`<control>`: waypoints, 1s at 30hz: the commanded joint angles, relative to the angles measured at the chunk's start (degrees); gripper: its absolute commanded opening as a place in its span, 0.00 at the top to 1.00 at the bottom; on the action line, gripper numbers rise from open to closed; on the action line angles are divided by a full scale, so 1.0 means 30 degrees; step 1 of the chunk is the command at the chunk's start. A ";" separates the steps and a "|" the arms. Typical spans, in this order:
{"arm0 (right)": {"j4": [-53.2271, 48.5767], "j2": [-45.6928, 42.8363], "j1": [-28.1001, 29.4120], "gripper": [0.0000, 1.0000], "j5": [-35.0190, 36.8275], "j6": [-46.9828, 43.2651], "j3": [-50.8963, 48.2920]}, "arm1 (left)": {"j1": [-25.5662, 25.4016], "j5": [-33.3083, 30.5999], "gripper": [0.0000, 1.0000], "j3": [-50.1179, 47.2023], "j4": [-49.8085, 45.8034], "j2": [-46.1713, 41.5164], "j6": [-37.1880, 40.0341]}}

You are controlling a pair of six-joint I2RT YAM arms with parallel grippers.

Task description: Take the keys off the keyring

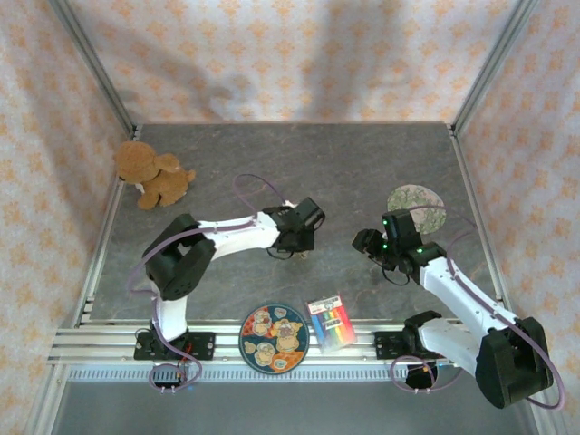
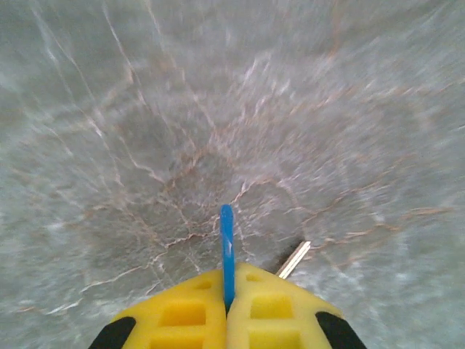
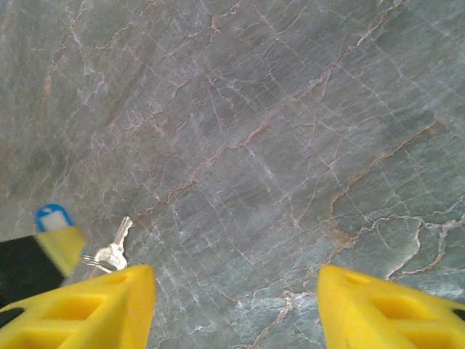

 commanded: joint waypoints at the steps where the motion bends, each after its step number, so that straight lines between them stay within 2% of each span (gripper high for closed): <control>1: 0.0862 -0.0665 0.0096 0.42 -0.0463 -0.0407 0.0727 | 0.0799 0.0375 1.00 0.0458 -0.0158 -0.2663 0.1080; 8: 0.2011 -0.2253 0.0140 0.39 -0.0197 -0.1538 0.1989 | 0.1782 0.1957 1.00 0.2693 -0.1801 -0.5154 0.3174; 12: 0.4479 -0.2922 0.0126 0.36 -0.0007 -0.2500 0.1828 | 0.2309 0.2901 1.00 0.4319 -0.2774 -0.5837 0.4190; 17: 0.6834 -0.2512 0.0118 0.29 -0.0927 -0.4253 0.2165 | 0.2865 0.3521 1.00 0.5756 -0.3493 -0.6353 0.4904; 24: 0.6385 0.0496 0.0142 0.26 -0.4215 -0.4703 0.5904 | 0.3181 0.4697 1.00 0.6675 -0.3244 -0.7009 0.4634; 26: 0.7461 0.1078 0.0120 0.26 -0.5633 -0.4386 0.6269 | 0.3254 0.5021 1.00 0.6824 -0.3021 -0.7215 0.4015; 28: 1.0037 0.1289 0.0120 0.26 -0.7273 -0.3829 0.5930 | 0.3379 0.5467 1.00 0.7018 -0.2841 -0.7392 0.3788; 30: 1.1949 0.1469 0.0133 0.26 -0.7972 -0.3250 0.5667 | 0.3516 0.5885 1.00 0.7352 -0.2764 -0.7495 0.3635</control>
